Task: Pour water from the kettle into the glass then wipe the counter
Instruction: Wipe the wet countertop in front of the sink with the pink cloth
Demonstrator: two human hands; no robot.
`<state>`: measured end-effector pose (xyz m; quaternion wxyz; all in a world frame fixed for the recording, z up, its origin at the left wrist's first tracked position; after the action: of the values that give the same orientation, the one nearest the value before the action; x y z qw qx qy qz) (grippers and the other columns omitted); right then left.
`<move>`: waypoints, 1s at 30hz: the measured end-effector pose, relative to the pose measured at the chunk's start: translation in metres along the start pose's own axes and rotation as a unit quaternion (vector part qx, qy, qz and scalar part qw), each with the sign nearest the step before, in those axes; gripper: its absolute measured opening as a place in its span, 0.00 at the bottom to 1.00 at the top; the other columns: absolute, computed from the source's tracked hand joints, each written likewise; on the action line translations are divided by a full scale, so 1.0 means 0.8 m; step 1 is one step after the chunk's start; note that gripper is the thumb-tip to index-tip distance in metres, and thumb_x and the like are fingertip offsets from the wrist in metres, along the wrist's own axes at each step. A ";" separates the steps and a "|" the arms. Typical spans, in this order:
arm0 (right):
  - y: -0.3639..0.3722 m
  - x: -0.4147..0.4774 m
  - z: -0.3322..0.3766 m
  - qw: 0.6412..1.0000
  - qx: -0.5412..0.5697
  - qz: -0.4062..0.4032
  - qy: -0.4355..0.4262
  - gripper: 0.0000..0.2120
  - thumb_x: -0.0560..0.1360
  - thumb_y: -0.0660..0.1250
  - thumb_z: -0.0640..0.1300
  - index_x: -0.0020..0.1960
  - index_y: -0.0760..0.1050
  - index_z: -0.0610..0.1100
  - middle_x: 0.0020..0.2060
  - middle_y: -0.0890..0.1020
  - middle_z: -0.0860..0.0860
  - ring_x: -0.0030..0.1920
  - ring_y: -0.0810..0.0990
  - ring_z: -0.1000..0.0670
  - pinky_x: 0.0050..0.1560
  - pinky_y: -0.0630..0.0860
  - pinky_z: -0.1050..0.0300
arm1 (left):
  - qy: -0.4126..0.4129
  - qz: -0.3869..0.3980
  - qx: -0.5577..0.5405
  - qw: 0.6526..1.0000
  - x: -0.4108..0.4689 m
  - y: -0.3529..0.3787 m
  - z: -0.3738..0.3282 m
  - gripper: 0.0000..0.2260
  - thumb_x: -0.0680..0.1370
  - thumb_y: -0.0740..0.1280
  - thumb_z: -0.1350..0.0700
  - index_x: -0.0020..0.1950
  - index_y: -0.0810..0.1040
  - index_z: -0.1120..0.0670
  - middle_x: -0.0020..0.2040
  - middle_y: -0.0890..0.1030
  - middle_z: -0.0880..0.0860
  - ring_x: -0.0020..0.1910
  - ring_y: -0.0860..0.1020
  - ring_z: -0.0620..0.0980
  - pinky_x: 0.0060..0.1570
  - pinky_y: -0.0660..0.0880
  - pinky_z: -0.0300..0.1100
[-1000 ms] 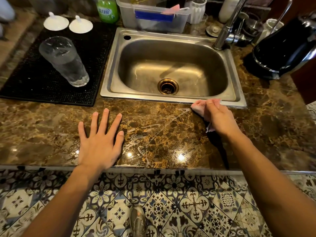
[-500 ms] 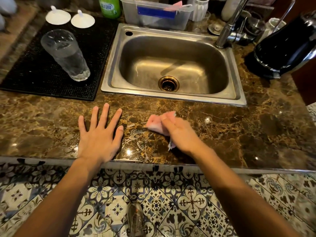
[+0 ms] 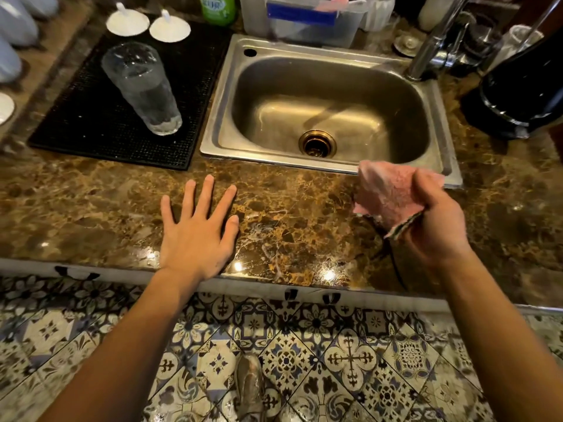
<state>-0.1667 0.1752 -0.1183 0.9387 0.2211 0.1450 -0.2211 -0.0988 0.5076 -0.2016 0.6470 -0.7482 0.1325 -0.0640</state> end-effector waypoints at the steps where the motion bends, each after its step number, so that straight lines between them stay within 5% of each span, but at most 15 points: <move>1: 0.000 0.003 -0.003 0.996 -0.082 -0.016 -0.023 0.20 0.82 0.62 0.57 0.61 0.84 0.45 0.59 0.86 0.43 0.61 0.84 0.44 0.64 0.76 0.35 | -0.001 0.000 -0.001 1.000 0.000 0.000 0.000 0.27 0.83 0.41 0.37 0.83 0.45 0.37 0.85 0.45 0.49 0.84 0.42 0.56 0.78 0.40 0.67; 4: 0.018 0.007 -0.035 0.953 -0.300 0.029 -0.035 0.24 0.79 0.63 0.67 0.55 0.83 0.48 0.50 0.87 0.49 0.50 0.86 0.47 0.55 0.79 0.41 | -0.002 0.000 -0.004 1.000 0.000 -0.001 0.000 0.27 0.83 0.40 0.37 0.83 0.44 0.36 0.85 0.43 0.49 0.84 0.41 0.55 0.78 0.40 0.67; 7: 0.047 0.026 -0.063 0.857 -0.471 0.105 -0.179 0.12 0.88 0.55 0.50 0.54 0.74 0.46 0.51 0.79 0.47 0.51 0.77 0.50 0.60 0.73 0.43 | 0.000 -0.006 -0.003 1.000 -0.001 0.000 0.001 0.27 0.83 0.39 0.37 0.83 0.43 0.37 0.85 0.44 0.49 0.84 0.41 0.55 0.78 0.40 0.67; 10: 0.089 0.044 -0.080 0.835 -0.497 0.165 -0.169 0.10 0.88 0.53 0.49 0.63 0.71 0.52 0.62 0.71 0.56 0.68 0.71 0.48 0.73 0.65 0.41 | 0.008 -0.014 -0.006 1.000 -0.001 0.001 0.001 0.26 0.84 0.41 0.39 0.83 0.45 0.38 0.85 0.46 0.49 0.84 0.43 0.56 0.78 0.42 0.68; 12: 0.111 0.052 -0.093 0.823 -0.512 0.208 -0.131 0.20 0.87 0.52 0.55 0.73 0.70 0.47 0.71 0.69 0.54 0.77 0.65 0.42 0.77 0.60 0.36 | 0.009 -0.021 -0.018 1.000 -0.001 0.000 0.002 0.26 0.84 0.42 0.40 0.83 0.48 0.38 0.85 0.48 0.49 0.84 0.45 0.55 0.78 0.43 0.68; 15: 0.141 0.050 -0.101 0.799 -0.535 0.253 -0.111 0.29 0.84 0.49 0.62 0.78 0.69 0.48 0.78 0.70 0.48 0.77 0.65 0.48 0.79 0.59 0.41 | -0.004 -0.048 -0.054 0.997 -0.005 -0.005 0.001 0.26 0.85 0.43 0.43 0.83 0.56 0.42 0.85 0.54 0.49 0.84 0.49 0.53 0.79 0.44 0.65; 19: 0.160 0.039 -0.115 0.762 -0.541 0.331 -0.131 0.26 0.84 0.48 0.61 0.73 0.75 0.54 0.76 0.72 0.53 0.72 0.68 0.56 0.74 0.61 0.54 | -0.022 -0.121 -0.167 0.978 -0.015 -0.017 0.003 0.25 0.85 0.47 0.46 0.80 0.67 0.51 0.82 0.64 0.51 0.82 0.57 0.49 0.80 0.48 0.62; 22: 0.153 0.019 -0.123 0.722 -0.553 0.395 -0.131 0.24 0.85 0.48 0.61 0.73 0.74 0.58 0.76 0.71 0.58 0.74 0.69 0.57 0.75 0.62 0.54 | -0.014 -0.162 -0.213 0.963 -0.021 -0.021 0.005 0.25 0.84 0.49 0.48 0.77 0.72 0.56 0.79 0.70 0.54 0.80 0.63 0.52 0.79 0.51 0.63; 24: 0.137 -0.004 -0.127 0.735 -0.530 0.414 -0.085 0.19 0.83 0.50 0.61 0.62 0.78 0.62 0.61 0.80 0.68 0.55 0.78 0.67 0.59 0.74 0.64 | -0.012 -0.173 -0.228 0.958 -0.022 -0.021 0.007 0.25 0.84 0.49 0.49 0.75 0.73 0.58 0.77 0.72 0.56 0.79 0.66 0.54 0.79 0.53 0.64; 26: 0.116 -0.022 -0.131 0.769 -0.497 0.402 -0.020 0.17 0.82 0.54 0.61 0.48 0.79 0.57 0.38 0.82 0.62 0.32 0.76 0.60 0.33 0.74 0.64 | -0.018 -0.169 -0.234 0.957 -0.022 -0.021 0.007 0.26 0.84 0.49 0.48 0.74 0.75 0.58 0.76 0.74 0.56 0.78 0.67 0.54 0.78 0.55 0.64; 28: 0.105 -0.026 -0.123 0.828 -0.425 0.362 0.048 0.20 0.82 0.58 0.56 0.50 0.79 0.41 0.37 0.82 0.48 0.33 0.79 0.45 0.37 0.79 0.48 | -0.020 -0.162 -0.232 0.959 -0.022 -0.021 0.006 0.26 0.84 0.49 0.48 0.72 0.76 0.58 0.75 0.75 0.56 0.78 0.68 0.55 0.78 0.56 0.63; 30: 0.096 -0.024 -0.106 0.917 -0.256 0.268 0.147 0.20 0.82 0.61 0.51 0.55 0.76 0.33 0.45 0.83 0.41 0.42 0.84 0.44 0.49 0.83 0.49 | -0.019 -0.160 -0.225 0.961 -0.022 -0.021 0.007 0.26 0.84 0.48 0.47 0.71 0.77 0.58 0.74 0.76 0.56 0.77 0.69 0.55 0.77 0.57 0.63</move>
<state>-0.1610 0.2846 -0.1572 0.9556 0.0339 0.2677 0.1187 -0.1120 0.5196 -0.1844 0.4461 -0.8868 0.0096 -0.1205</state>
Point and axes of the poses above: each hand's wrist, its own x-axis towards the middle knuckle, its own y-axis out of the palm, z = x × y, the point moved 2 cm from there along x, towards the middle knuckle
